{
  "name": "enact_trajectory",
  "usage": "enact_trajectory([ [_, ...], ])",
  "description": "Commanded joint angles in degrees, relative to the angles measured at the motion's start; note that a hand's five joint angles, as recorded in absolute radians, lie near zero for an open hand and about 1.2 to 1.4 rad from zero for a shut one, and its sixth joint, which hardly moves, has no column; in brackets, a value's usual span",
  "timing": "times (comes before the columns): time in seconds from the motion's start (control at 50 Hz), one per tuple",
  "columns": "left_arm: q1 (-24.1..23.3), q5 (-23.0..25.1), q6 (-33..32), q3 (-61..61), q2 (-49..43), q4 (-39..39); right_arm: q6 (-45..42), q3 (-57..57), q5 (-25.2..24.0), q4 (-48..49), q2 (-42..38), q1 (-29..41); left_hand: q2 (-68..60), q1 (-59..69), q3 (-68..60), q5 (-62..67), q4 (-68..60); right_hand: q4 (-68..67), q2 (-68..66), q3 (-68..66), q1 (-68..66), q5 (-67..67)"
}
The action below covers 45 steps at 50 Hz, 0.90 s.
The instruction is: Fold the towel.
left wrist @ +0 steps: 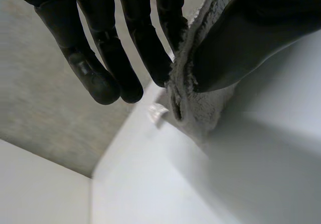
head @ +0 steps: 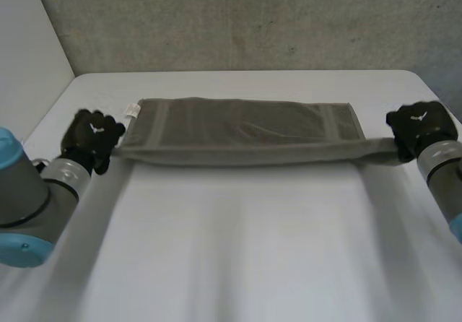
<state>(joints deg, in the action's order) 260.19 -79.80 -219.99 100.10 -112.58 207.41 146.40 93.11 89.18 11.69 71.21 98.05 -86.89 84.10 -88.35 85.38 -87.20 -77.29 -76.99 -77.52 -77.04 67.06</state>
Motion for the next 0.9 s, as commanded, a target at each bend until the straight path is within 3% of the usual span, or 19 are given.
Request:
enact_trajectory([
  [0.02, 0.58, 0.61, 0.52, 1.5, 9.22, -0.43, -0.15, -0.29, -1.46, -2.29, 8.25, -0.31, 6.89, -4.1, 8.35, -15.38, 7.2, -2.71, -3.01, -2.48, -2.96, 2.94],
  [0.18, 1.37, 1.4, 2.37, 3.78, 18.62, -1.49, -0.86, -2.58, -8.58, -17.32, 15.54, -3.21, 6.89, -4.1, 8.35, -15.38, 7.2, -2.71, -3.01, -2.48, -2.96, 2.94],
  [0.22, 1.54, 2.97, 2.37, 5.09, 21.51, -4.02, -2.25, -3.63, -11.47, -25.89, 16.85, -5.05, 6.89, -4.1, 8.35, -15.38, 7.2, -2.71, -3.01, -2.48, -2.96, 2.94],
  [0.32, 2.42, 5.78, 2.54, 6.68, 25.73, -8.94, -4.01, -5.03, -15.51, -34.87, 20.01, -8.3, 6.89, -4.1, 8.35, -15.38, 7.2, -2.71, -3.01, -2.48, -2.96, 2.94],
  [0.38, 2.95, 7.19, 2.63, 6.77, 26.71, -11.32, -4.28, -5.74, -18.67, -35.51, 21.6, -9.1, 6.89, -4.1, 8.35, -15.38, 7.2, -2.71, -3.01, -2.48, -2.96, 2.94],
  [0.5, 3.48, 7.64, 2.63, 6.6, 25.74, -11.51, -4.37, -7.32, -19.83, -35.86, 20.55, -9.71, 6.89, -4.1, 8.35, -15.38, 7.2, -2.71, -3.01, -2.48, -2.96, 2.94],
  [0.72, 2.77, 5.53, 1.93, -2.28, 5.09, -11.42, -7.27, -17.61, -17.46, -35.25, -0.01, -9.01, 6.89, -4.1, 8.35, -15.38, 7.2, -2.71, -3.01, -2.48, -2.96, 2.94],
  [0.76, 2.25, 3.43, 1.84, -7.35, -1.12, -11.42, -7.27, -23.38, -14.4, -34.98, -7.01, -7.44, 6.89, -4.1, 8.35, -15.38, 7.2, -2.71, -3.01, -2.48, -2.96, 2.94],
  [0.9, -1.0, -1.49, 1.93, -19.65, -12.38, -11.42, -7.18, -32.45, -9.29, -27.54, -17.66, -3.22, 6.89, -4.1, 8.35, -15.38, 7.2, -2.71, -3.01, -2.48, -2.96, 2.94],
])
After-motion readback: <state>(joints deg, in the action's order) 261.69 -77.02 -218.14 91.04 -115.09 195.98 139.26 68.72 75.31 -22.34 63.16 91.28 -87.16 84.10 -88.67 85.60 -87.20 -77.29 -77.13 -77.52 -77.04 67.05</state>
